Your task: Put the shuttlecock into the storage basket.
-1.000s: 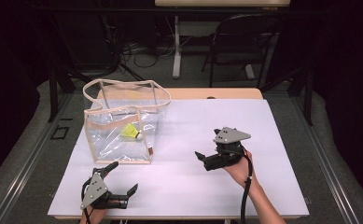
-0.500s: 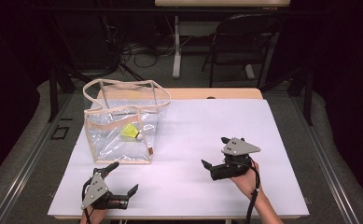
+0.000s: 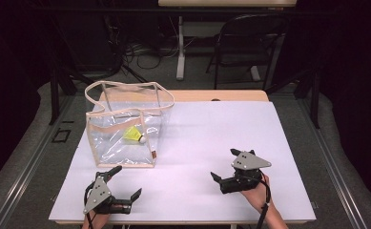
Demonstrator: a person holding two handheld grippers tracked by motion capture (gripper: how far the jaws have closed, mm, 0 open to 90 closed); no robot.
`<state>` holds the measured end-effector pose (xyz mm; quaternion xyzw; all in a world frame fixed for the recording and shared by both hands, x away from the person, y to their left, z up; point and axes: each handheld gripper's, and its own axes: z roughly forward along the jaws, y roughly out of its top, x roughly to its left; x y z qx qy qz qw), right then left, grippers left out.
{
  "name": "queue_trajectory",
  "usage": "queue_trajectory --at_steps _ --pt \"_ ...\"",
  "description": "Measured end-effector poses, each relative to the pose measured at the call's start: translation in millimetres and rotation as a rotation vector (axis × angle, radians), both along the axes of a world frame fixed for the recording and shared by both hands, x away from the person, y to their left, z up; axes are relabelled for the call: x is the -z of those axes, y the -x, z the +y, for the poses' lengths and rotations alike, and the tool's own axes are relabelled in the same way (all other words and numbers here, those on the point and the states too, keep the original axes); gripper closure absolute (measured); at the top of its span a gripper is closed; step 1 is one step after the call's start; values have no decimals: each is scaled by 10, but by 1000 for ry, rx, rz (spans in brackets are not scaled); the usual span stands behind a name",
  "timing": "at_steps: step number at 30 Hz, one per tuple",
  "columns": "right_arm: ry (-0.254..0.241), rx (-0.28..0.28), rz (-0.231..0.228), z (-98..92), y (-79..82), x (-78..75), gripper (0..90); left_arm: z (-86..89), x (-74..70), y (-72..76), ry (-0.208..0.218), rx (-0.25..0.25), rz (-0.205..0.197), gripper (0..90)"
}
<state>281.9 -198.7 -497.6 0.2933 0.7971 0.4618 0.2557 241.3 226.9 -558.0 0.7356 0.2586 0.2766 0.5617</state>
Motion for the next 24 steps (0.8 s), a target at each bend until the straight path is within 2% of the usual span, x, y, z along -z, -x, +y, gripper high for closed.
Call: queue_trajectory --at_steps 8,18,24 --pt "14 -23 -23 -21 93 79 0 -3 2 -4 -3 4 -1 2" --pt "16 -27 -24 -53 203 182 0 -6 5 -11 -7 2 0 2" --pt "17 -36 -44 -86 277 225 0 -8 8 -13 -3 1 3 2"
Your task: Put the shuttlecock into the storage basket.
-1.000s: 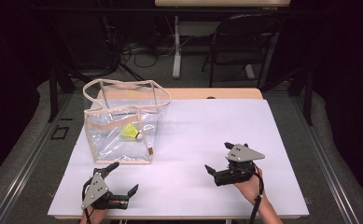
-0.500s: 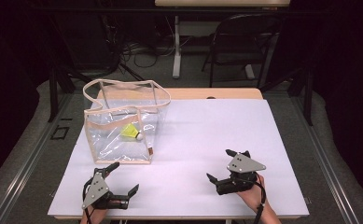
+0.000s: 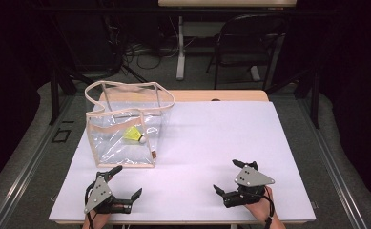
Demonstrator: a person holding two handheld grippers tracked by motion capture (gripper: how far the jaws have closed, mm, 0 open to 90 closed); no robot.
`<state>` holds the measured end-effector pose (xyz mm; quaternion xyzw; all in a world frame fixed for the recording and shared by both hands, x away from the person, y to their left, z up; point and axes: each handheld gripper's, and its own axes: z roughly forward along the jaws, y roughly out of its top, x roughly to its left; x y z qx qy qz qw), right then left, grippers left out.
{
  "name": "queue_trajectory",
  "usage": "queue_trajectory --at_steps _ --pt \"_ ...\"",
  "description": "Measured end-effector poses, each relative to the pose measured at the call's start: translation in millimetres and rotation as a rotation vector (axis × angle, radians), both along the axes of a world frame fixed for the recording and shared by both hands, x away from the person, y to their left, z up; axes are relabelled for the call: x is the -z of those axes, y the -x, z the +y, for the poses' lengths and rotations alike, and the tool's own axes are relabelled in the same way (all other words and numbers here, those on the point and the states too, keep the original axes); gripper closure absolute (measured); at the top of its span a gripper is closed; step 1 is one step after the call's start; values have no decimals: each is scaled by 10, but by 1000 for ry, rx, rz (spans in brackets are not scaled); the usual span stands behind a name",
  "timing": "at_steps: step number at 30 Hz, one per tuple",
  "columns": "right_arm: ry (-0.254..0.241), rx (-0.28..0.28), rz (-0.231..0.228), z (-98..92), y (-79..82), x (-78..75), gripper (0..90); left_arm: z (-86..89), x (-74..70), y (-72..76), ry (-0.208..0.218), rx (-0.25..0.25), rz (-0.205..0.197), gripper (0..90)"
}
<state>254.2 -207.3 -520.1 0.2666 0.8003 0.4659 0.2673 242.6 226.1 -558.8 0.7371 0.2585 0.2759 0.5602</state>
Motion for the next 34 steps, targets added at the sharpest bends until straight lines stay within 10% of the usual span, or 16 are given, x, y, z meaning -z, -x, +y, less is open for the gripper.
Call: queue_trajectory --at_steps 34 --pt "-21 23 -73 -171 237 162 0 -9 0 3 -11 13 3 2"
